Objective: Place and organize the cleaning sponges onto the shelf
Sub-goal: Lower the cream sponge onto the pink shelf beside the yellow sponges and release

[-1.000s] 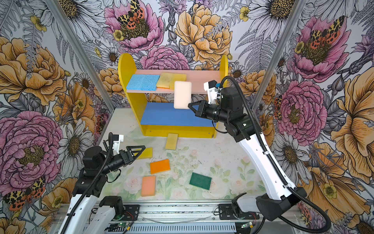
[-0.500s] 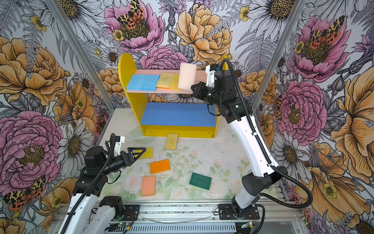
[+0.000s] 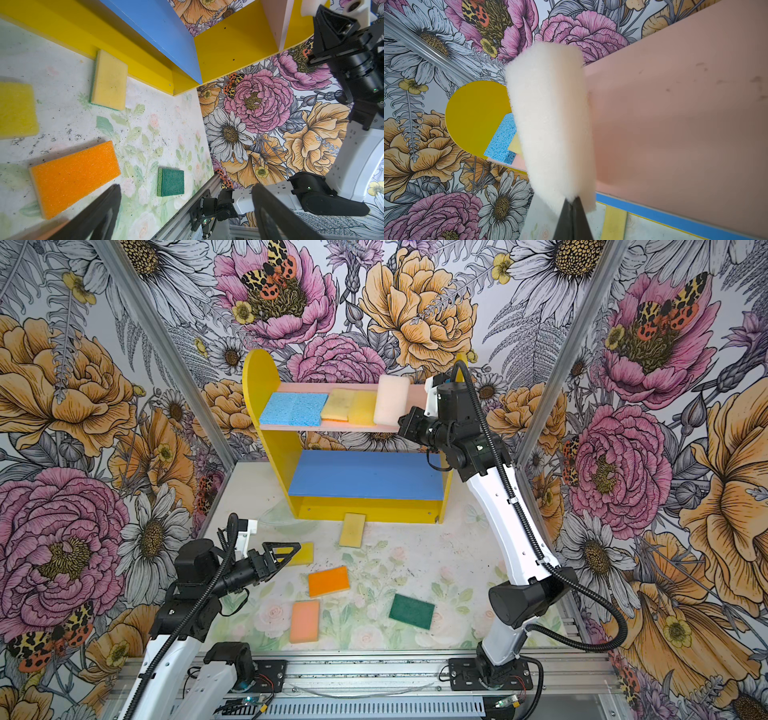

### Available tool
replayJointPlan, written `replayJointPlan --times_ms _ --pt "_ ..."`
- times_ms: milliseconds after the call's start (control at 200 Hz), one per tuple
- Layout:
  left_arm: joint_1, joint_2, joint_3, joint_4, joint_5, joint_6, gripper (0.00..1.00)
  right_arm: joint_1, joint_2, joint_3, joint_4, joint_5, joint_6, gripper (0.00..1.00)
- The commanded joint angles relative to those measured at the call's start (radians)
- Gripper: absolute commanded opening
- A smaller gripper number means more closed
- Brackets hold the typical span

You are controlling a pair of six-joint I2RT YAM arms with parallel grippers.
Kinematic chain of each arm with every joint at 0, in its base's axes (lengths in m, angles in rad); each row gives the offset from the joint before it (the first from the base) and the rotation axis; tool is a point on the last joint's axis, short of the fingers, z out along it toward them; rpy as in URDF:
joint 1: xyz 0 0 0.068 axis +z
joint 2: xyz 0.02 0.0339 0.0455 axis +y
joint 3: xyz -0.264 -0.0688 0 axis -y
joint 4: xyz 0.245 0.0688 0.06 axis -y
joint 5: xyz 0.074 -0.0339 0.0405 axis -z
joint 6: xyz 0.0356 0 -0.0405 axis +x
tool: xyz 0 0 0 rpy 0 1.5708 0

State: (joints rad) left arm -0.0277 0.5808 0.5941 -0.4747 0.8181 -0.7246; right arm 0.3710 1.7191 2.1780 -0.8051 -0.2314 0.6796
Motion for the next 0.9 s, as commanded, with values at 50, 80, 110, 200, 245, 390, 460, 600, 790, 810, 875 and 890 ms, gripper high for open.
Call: replayJointPlan --times_ms 50,80,110,200,245,390,460,600,790,810,875,890 --pt "0.012 0.009 0.001 -0.004 0.014 0.026 0.99 -0.016 0.022 0.047 -0.01 0.002 -0.018 0.01" --pt "0.012 0.009 0.001 -0.003 0.014 0.026 0.99 -0.018 0.023 0.047 -0.011 0.005 -0.018 0.01" --pt "0.012 0.01 0.001 -0.004 0.014 0.026 0.99 -0.021 0.025 0.047 -0.009 0.008 -0.018 0.01" --pt "0.014 0.01 0.001 -0.004 0.016 0.027 0.99 -0.027 0.032 0.055 -0.009 0.004 -0.017 0.02" --pt "0.014 0.014 0.001 -0.003 0.015 0.027 0.99 -0.028 0.036 0.056 -0.009 0.005 -0.017 0.03" --pt "0.017 0.017 0.001 -0.003 0.017 0.028 0.99 -0.038 0.051 0.067 -0.009 -0.007 -0.018 0.15" --pt "0.018 0.017 0.001 -0.005 0.016 0.027 0.99 -0.044 0.056 0.071 -0.009 -0.016 -0.015 0.24" --pt "0.018 0.017 0.001 -0.005 0.017 0.027 0.99 -0.05 0.057 0.074 -0.01 -0.019 -0.015 0.4" --pt "0.02 0.018 -0.001 -0.003 0.016 0.027 0.99 -0.056 0.053 0.073 -0.008 -0.018 -0.016 0.46" --pt "0.021 0.016 0.0 -0.003 0.018 0.027 0.99 -0.056 0.053 0.074 -0.009 -0.017 -0.015 0.46" --pt "0.021 0.017 -0.002 -0.003 0.017 0.027 0.99 -0.056 0.054 0.077 -0.008 -0.019 -0.013 0.46" --pt "0.02 0.016 -0.002 -0.003 0.017 0.027 0.99 -0.056 0.054 0.077 -0.007 -0.02 -0.012 0.46"
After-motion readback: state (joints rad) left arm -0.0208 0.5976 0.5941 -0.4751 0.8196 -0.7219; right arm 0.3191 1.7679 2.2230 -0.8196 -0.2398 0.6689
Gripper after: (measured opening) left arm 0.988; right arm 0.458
